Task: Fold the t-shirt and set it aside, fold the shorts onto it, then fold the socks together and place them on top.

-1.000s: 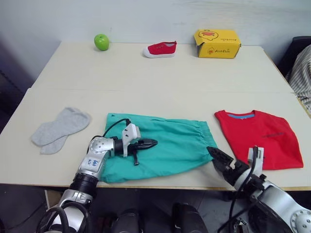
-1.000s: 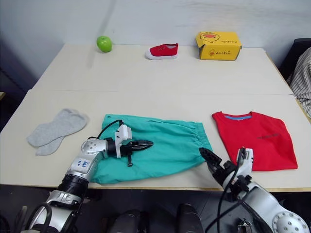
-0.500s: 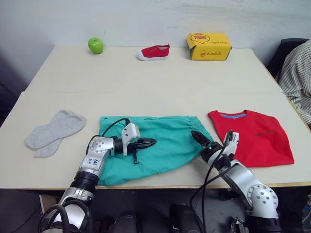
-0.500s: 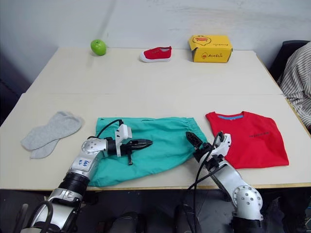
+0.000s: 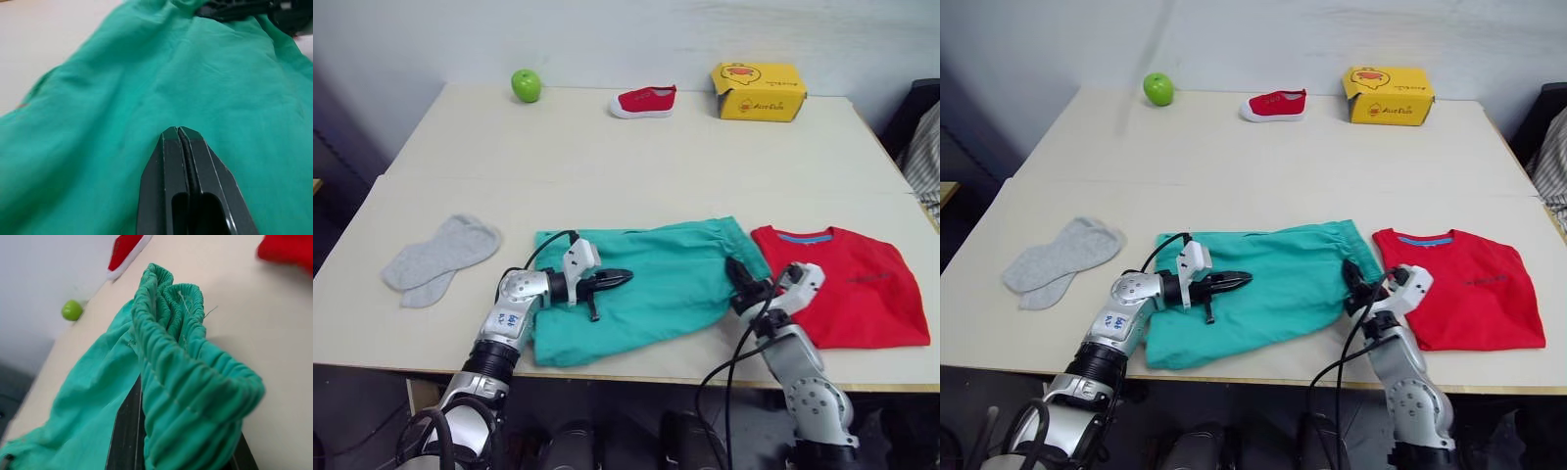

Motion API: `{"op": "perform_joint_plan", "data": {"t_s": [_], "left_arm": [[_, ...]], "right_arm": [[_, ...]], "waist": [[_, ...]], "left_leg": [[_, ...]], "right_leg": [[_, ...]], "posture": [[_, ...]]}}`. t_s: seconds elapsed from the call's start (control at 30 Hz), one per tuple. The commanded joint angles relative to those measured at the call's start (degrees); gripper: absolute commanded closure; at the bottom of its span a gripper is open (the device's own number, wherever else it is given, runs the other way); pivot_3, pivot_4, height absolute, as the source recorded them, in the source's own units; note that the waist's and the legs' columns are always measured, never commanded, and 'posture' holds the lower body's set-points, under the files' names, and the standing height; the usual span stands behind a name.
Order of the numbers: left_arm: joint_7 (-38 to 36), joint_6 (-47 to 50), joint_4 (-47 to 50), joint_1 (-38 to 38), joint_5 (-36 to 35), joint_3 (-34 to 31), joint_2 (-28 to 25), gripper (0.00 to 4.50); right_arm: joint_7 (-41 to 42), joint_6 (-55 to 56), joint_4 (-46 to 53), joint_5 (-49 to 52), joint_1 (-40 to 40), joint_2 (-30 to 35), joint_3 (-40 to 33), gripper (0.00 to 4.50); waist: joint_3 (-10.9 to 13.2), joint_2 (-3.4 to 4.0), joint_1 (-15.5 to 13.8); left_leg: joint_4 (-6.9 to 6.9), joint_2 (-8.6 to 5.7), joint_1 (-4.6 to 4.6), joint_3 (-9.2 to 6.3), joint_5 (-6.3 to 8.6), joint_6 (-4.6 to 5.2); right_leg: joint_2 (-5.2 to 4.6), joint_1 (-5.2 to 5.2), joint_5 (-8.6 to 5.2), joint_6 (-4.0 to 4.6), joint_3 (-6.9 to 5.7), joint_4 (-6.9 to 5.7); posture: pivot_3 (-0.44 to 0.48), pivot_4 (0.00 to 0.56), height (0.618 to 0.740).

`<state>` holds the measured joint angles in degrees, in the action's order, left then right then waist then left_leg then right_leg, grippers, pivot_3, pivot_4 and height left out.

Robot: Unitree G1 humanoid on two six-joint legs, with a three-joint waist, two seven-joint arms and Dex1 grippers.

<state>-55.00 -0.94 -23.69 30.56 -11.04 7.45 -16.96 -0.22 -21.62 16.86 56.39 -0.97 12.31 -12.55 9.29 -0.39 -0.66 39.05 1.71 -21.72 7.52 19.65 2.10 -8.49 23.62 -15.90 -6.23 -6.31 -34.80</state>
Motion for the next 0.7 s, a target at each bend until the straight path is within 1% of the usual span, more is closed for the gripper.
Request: {"op": "perform_joint_plan", "data": {"t_s": [0.03,0.1,0.23,0.3,0.37,0.47,0.53,0.63,0.67,0.7], "left_arm": [[1.3,1.0,3.2,1.0,0.2,1.6,2.6,4.5],[2.4,1.1,3.0,0.9,1.1,2.4,4.1,4.5],[4.5,1.5,2.9,0.7,1.9,3.2,6.2,4.5],[5.4,1.6,2.8,0.8,2.6,3.4,6.4,4.5],[6.8,1.7,2.5,1.1,3.2,3.2,6.3,4.5],[10.2,3.5,2.9,1.7,3.4,1.1,5.6,4.5],[10.6,4.2,3.6,1.5,3.2,0.3,4.5,4.5],[10.3,4.6,4.4,0.7,3.7,0.5,2.6,4.5],[11.0,4.9,4.7,0.2,4.1,0.2,1.8,4.5],[11.5,5.3,5.1,-0.1,4.2,0.0,1.3,4.5]], "right_arm": [[0.0,0.2,8.2,-1.1,-2.0,4.4,-6.4,4.43],[-0.3,-1.1,11.0,-1.0,-3.4,7.6,-9.1,4.43],[-2.3,-4.3,15.2,-0.6,-4.7,13.5,-14.0,4.43],[-2.6,-5.9,17.5,-3.9,-4.2,17.1,-13.7,4.43],[-1.9,-5.8,20.0,-8.2,-2.7,19.4,-11.3,4.43],[-2.2,-6.9,24.8,-14.8,1.3,20.4,-2.8,4.43],[-3.2,-8.9,26.2,-20.7,3.5,19.3,6.1,4.43],[-4.8,-10.4,25.2,-27.9,6.1,15.6,16.8,4.43],[-5.6,-9.8,23.5,-31.8,7.2,13.3,21.6,4.43],[-6.1,-9.5,22.4,-34.7,7.8,11.6,24.7,4.43]], "waist": [[0.1,0.14,-0.1],[0.1,0.25,-0.2],[0.2,0.31,-0.1],[0.3,0.37,-0.1],[0.3,0.39,-0.1],[0.3,0.4,0.4],[0.3,0.38,0.7],[0.3,0.38,0.7],[0.3,0.39,0.8],[0.3,0.38,0.8]], "left_leg": [[0.01,-0.02,-0.08,0.05,0.02,0.05],[0.02,-0.07,-0.19,0.13,0.05,0.17],[0.04,-0.04,-0.42,0.22,0.12,0.31],[0.05,-0.02,-0.43,0.27,0.1,0.35],[0.05,-0.02,-0.43,0.29,0.07,0.4],[0.06,0.02,-0.37,0.29,0.04,0.36],[0.06,0.05,-0.36,0.23,0.0,0.31],[0.06,0.08,-0.37,0.08,-0.13,0.09],[0.06,0.06,-0.41,0.09,-0.17,0.1],[0.06,0.04,-0.43,0.09,-0.21,0.11]], "right_leg": [[0.05,0.02,0.06,-0.11,-0.06,0.05],[0.26,0.06,0.13,-0.24,-0.37,0.2],[0.47,0.06,0.3,-0.56,-0.42,0.75],[0.49,0.06,0.34,-0.63,-0.38,0.85],[0.47,0.06,0.36,-0.66,-0.35,0.86],[0.47,0.1,0.36,-0.66,-0.3,0.92],[0.45,0.12,0.36,-0.64,-0.34,0.84],[0.47,0.13,0.33,-0.55,-0.46,0.73],[0.45,0.18,0.32,-0.54,-0.47,0.68],[0.44,0.18,0.33,-0.54,-0.47,0.55]], "posture": [[0.0,0.15,0.74],[0.0,0.15,0.74],[0.0,0.15,0.74],[0.0,0.15,0.74],[0.0,0.15,0.74],[0.0,0.15,0.74],[0.0,0.15,0.74],[0.0,0.15,0.74],[0.0,0.15,0.74],[0.0,0.15,0.74]]}}
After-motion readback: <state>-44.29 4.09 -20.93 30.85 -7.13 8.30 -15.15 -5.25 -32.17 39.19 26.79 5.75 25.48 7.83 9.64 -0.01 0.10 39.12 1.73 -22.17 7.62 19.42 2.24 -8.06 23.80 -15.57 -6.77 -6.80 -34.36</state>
